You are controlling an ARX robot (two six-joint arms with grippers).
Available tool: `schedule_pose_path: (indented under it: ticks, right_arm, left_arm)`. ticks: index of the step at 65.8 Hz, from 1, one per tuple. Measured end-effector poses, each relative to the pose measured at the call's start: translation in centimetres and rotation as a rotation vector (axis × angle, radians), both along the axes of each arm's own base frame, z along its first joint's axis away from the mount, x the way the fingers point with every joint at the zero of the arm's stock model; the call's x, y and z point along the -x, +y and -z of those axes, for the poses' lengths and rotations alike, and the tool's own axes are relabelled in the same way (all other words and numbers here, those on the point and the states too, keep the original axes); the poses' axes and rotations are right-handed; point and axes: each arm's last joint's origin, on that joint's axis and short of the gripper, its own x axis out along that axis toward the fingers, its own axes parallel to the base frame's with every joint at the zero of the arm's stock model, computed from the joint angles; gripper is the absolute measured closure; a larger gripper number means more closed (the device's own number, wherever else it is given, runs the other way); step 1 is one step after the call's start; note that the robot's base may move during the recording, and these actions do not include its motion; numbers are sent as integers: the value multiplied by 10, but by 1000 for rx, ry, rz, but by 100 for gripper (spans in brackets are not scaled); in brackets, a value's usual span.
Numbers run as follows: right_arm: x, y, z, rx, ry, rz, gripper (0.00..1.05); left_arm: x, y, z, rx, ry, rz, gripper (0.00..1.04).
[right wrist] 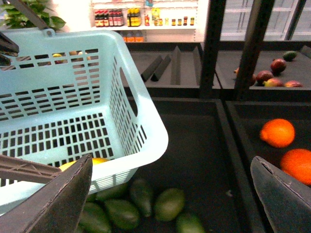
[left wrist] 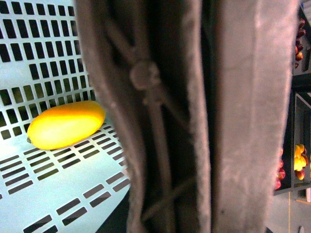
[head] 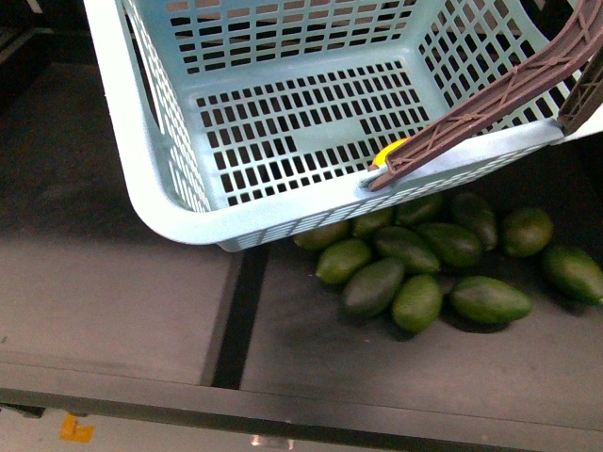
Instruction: Pick mango and avocado into basket
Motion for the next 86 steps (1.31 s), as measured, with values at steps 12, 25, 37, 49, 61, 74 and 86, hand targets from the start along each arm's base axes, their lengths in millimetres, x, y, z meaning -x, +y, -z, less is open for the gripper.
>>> schedule_pose_path:
  ticks: [12, 25, 37, 49, 61, 74, 86]
  right_arm:
    - [0, 1, 0, 0, 2, -9, 9]
    - [0, 1, 0, 0, 0, -8, 9]
    - [-17, -16, -9, -49, 504, 161, 9]
    - [-32, -68, 24, 34, 677, 100, 9]
    - [-46, -125, 69, 228, 825, 60, 9]
    - [-60, -149, 113, 441, 981, -87, 9]
    - [-82, -149, 144, 530, 1061, -200, 9]
  left_arm:
    - [-1, 1, 0, 0, -1, -3, 90]
    - [-6, 8, -1, -23, -22, -45, 90]
    - [-1, 2, -1, 2, -2, -7, 90]
    - [3, -3, -1, 11, 6, 19, 90]
    - [0, 1, -1, -2, -4, -11, 90]
    - [0, 1, -1, -2, -5, -9, 90]
    - [1, 0, -1, 5, 2, 3, 90]
